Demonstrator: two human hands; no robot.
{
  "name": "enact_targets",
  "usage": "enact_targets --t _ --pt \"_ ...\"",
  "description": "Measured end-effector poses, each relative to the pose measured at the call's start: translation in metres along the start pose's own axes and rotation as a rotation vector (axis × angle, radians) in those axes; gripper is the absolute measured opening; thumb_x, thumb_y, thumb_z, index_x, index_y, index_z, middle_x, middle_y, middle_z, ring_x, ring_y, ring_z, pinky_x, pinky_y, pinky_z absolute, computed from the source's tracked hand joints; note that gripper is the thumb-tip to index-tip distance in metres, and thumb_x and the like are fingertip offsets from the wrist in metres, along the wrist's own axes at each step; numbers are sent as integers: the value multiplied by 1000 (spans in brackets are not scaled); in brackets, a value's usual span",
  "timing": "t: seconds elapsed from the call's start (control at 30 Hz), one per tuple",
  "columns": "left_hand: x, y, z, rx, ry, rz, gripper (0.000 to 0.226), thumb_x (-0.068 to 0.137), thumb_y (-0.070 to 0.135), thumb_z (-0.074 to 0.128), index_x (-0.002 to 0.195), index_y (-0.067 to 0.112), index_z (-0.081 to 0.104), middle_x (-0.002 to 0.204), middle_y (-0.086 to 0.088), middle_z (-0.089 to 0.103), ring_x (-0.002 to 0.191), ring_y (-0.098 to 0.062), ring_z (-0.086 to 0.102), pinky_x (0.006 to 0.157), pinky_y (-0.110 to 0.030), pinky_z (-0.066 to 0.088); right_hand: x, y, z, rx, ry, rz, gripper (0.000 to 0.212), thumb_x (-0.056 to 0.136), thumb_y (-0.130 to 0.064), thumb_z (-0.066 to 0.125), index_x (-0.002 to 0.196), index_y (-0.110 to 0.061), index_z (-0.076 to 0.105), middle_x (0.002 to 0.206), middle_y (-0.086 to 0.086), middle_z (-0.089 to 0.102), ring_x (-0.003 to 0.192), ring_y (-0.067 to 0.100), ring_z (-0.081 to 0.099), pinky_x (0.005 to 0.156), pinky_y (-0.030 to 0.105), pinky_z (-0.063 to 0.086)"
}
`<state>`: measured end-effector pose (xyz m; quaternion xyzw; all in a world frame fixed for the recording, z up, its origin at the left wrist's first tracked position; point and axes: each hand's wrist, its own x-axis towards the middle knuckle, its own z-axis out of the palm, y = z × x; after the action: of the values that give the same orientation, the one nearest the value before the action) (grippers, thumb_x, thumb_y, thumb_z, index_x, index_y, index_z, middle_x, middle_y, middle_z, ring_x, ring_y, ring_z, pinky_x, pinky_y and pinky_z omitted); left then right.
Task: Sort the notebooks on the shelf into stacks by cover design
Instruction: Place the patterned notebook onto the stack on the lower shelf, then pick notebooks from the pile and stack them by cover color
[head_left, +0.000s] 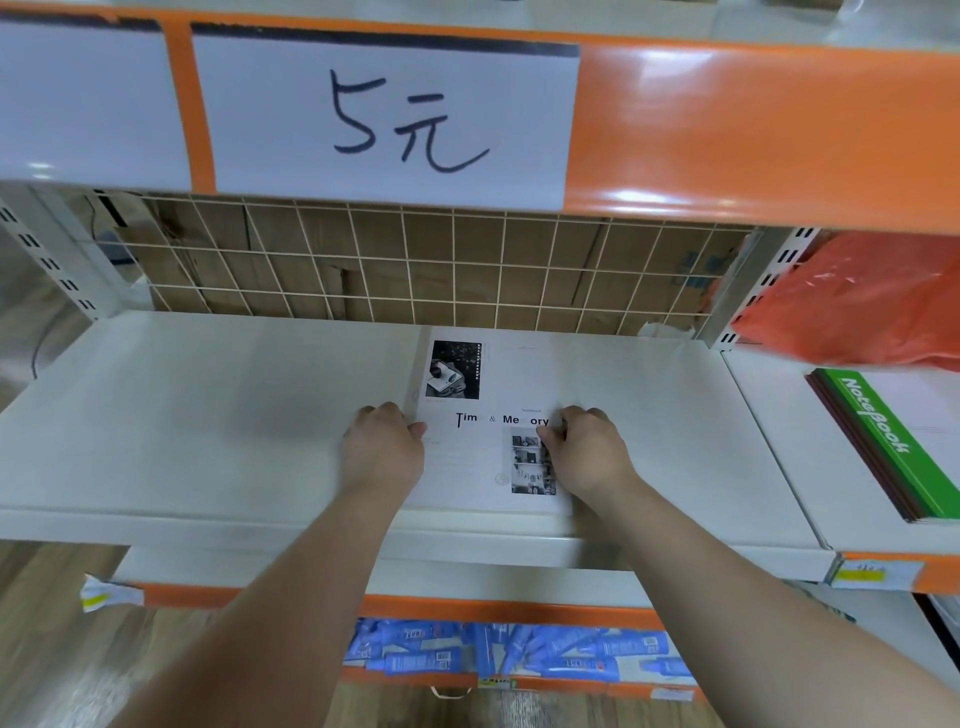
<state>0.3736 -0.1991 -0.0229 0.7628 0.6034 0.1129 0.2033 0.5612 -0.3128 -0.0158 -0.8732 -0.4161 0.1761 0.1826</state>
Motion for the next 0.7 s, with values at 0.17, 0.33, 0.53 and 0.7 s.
enact_targets --t 0.17,0.33,0.53,0.7 --pt "-11 30 -15 214 56 156 34 99 32 47 118 5 53 115 -16 54 106 -36 53 82 -40 46 -6 4 -22 -43 60 -131 29 99 -32 47 107 -6 57 106 15 56 98 35 56 77 34 42" --pt "-23 96 -6 329 -102 484 53 102 41 38 141 5 39 147 -16 40 137 -34 34 112 -46 31 -11 35 -49 -368 -83 -269 53 102 -38 35 146 -10 35 155 14 30 144 33 24 116 40 22" --pt "-63 170 22 395 -225 644 66 104 47 26 156 9 14 164 -11 11 151 -32 5 123 -44 7 -32 98 -88 -426 -63 -180 61 103 -41 29 153 -9 18 161 13 13 148 30 11 120 40 10" --pt "-101 236 49 425 -207 696 65 103 49 27 154 9 18 162 -11 18 150 -33 11 121 -45 11 -51 164 -131 -410 -15 -136 59 103 -41 27 152 -9 22 160 13 16 148 30 13 120 41 13"
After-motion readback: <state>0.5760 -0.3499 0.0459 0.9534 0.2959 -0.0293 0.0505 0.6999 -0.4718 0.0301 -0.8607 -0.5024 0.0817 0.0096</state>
